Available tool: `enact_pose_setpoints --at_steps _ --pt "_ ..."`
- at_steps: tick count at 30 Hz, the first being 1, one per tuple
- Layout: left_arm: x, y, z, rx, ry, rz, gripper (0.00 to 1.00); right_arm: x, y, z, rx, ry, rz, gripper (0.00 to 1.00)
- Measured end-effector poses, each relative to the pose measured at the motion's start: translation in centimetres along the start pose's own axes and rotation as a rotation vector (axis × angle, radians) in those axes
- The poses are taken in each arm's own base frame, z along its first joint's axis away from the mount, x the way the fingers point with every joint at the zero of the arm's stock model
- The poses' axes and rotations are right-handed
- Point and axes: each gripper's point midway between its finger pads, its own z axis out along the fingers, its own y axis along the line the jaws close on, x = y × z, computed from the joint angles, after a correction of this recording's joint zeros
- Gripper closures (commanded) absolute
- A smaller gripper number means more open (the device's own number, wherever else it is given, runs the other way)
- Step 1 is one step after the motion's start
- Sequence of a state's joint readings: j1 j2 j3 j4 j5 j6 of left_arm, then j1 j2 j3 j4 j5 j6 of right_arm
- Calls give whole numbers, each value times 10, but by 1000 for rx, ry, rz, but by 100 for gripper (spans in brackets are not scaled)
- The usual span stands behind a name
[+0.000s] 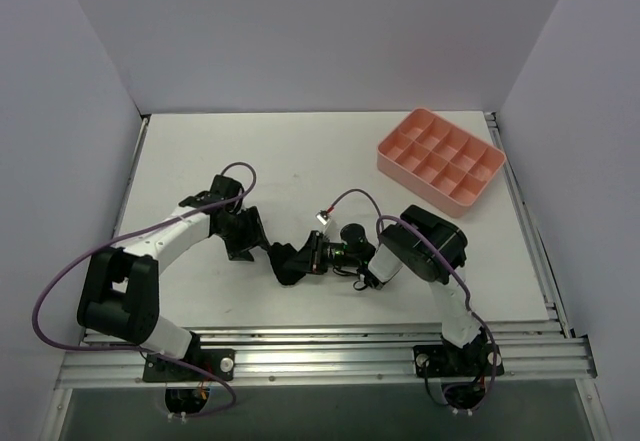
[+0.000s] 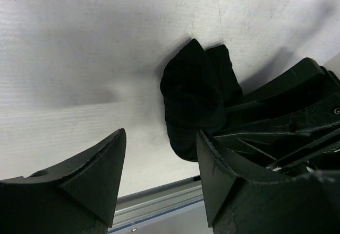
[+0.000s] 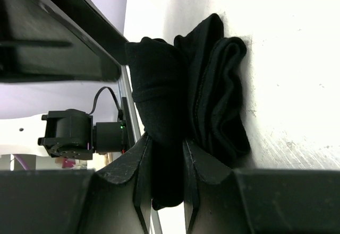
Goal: Roll the underwear
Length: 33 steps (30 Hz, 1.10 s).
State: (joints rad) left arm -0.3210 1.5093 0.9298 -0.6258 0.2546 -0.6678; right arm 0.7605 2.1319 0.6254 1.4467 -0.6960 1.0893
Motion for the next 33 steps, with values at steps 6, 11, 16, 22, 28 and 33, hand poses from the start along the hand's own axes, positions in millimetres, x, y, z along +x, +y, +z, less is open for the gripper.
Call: enact_pose_setpoints --at_steps 6,11,16,22,28,33 --pt "3 -9 7 36 -9 4 36 -1 0 0 -4 -3 15 100" --pt "0 -20 11 74 -37 10 34 -1 0 0 -4 -3 19 100" --pt "7 -23 20 87 -33 8 32 -1 1 0 -4 -3 21 100" --pt "18 -24 42 73 8 5 42 -1 1 0 -3 -5 31 99" --pt "19 -29 51 70 47 -4 54 -4 0 -2 44 -12 51 71" --pt "20 -31 52 33 86 13 59 -10 3 -7 191 -5 -26 62"
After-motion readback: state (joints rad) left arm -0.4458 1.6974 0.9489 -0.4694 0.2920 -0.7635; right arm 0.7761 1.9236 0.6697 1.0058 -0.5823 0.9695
